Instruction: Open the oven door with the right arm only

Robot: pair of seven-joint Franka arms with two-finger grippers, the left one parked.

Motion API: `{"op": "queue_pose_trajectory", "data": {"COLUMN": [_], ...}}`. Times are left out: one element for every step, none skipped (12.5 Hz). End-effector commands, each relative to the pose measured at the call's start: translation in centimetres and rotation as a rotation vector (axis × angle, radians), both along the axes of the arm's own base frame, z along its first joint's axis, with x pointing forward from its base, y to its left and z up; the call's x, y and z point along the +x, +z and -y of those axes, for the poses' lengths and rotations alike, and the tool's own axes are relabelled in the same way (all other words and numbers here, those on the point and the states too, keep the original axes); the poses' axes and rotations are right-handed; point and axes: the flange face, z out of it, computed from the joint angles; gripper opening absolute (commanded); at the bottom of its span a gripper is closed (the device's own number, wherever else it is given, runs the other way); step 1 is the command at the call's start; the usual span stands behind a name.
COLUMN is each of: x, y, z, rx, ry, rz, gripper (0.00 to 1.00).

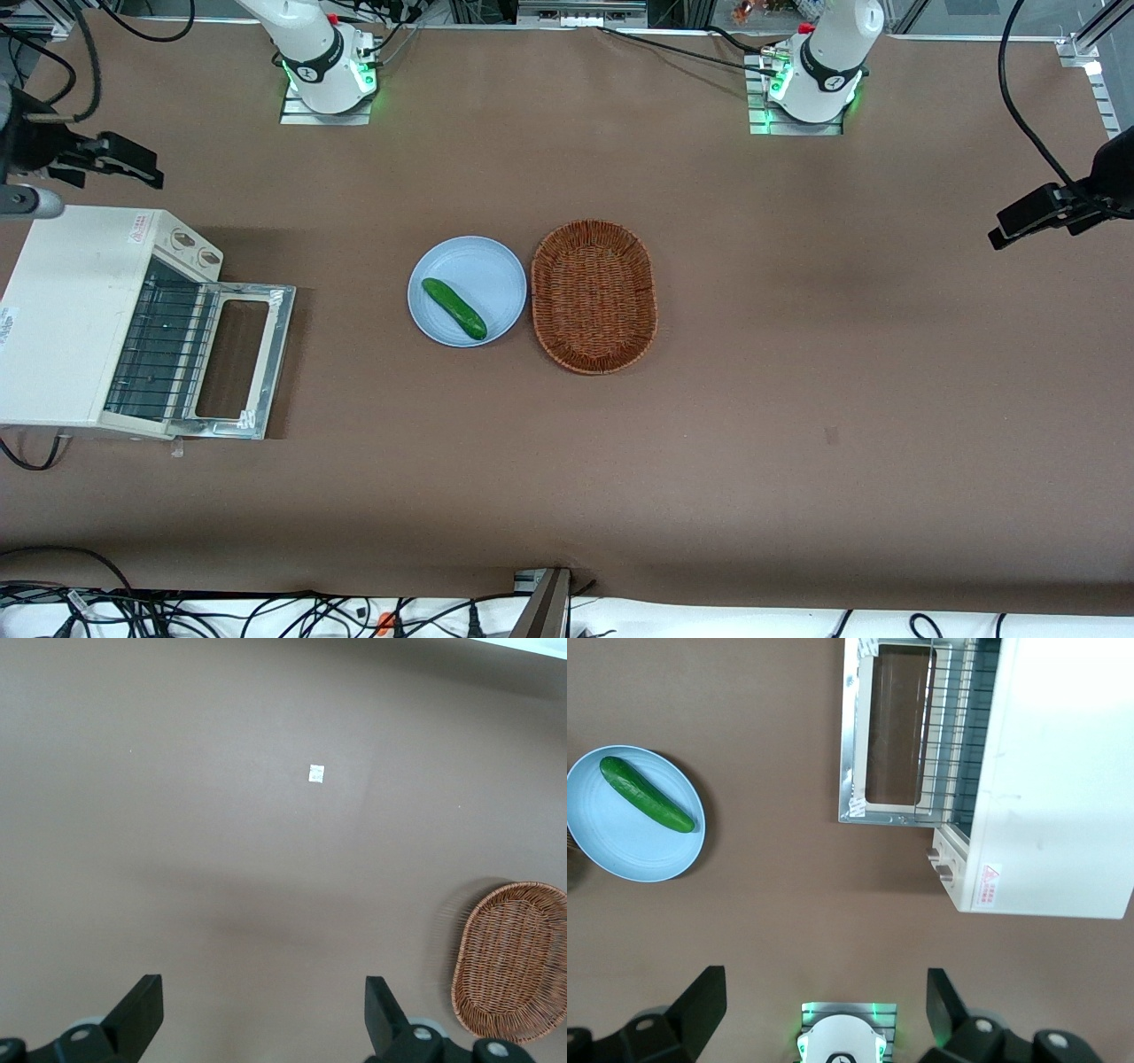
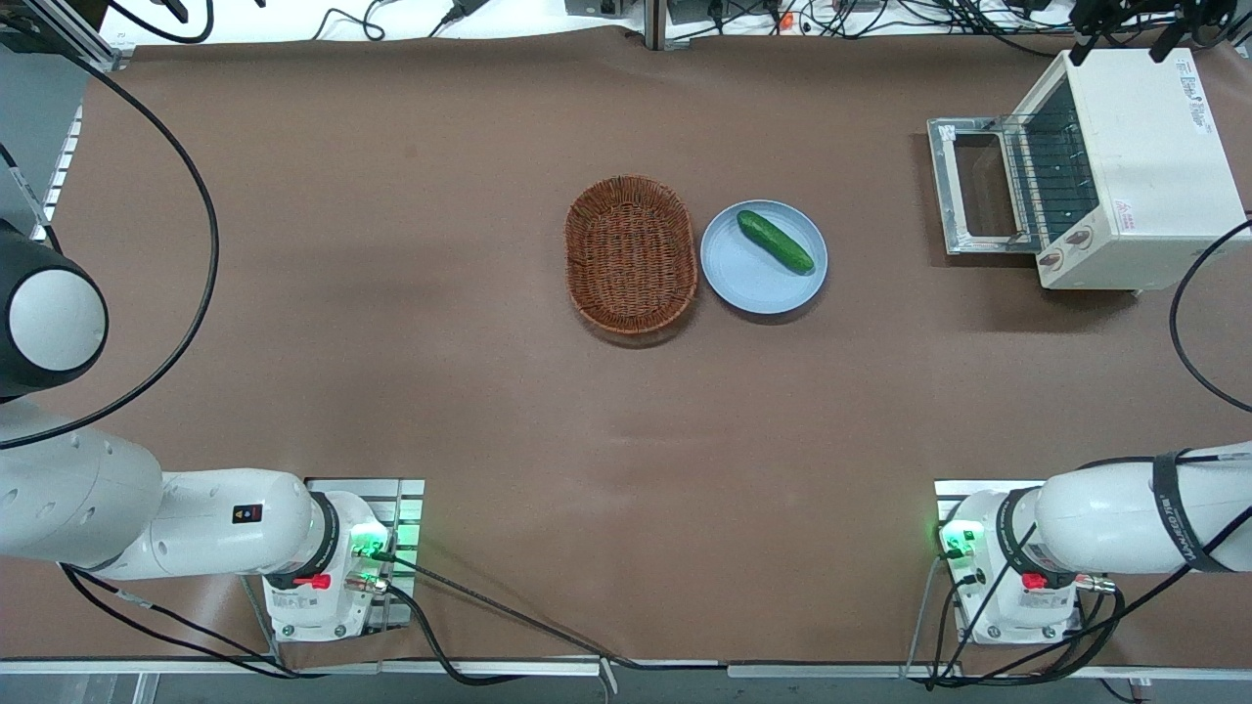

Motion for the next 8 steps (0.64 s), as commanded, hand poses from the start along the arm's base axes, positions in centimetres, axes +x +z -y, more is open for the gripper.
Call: {"op": "queue_pose_trajectory", "data": {"x": [-1.4, -1.6, -1.2, -0.6, -0.1, 0.4, 0.4, 0.4], "y": [0.4, 0.6, 0.7, 0.6, 0.9, 1.6, 1.6, 1.6], "z": [0.6, 0.8, 1.1, 1.1, 1.4, 1.2, 1.1, 1.1], "rx": [0.028, 0.028, 0.026, 0.022, 0.018, 0.016, 0.013, 0.013], "ry": [-0.003, -0.007, 0.005, 0.009, 0.003, 0.003, -0.001, -0.003], "rz": [-0.019, -0.016, -0.008, -0.005, -0.001, 0.016, 0.017, 0.017], "gripper": [1.0, 1.0, 1.0, 1.0, 1.0, 1.0, 1.0, 1.0]}}
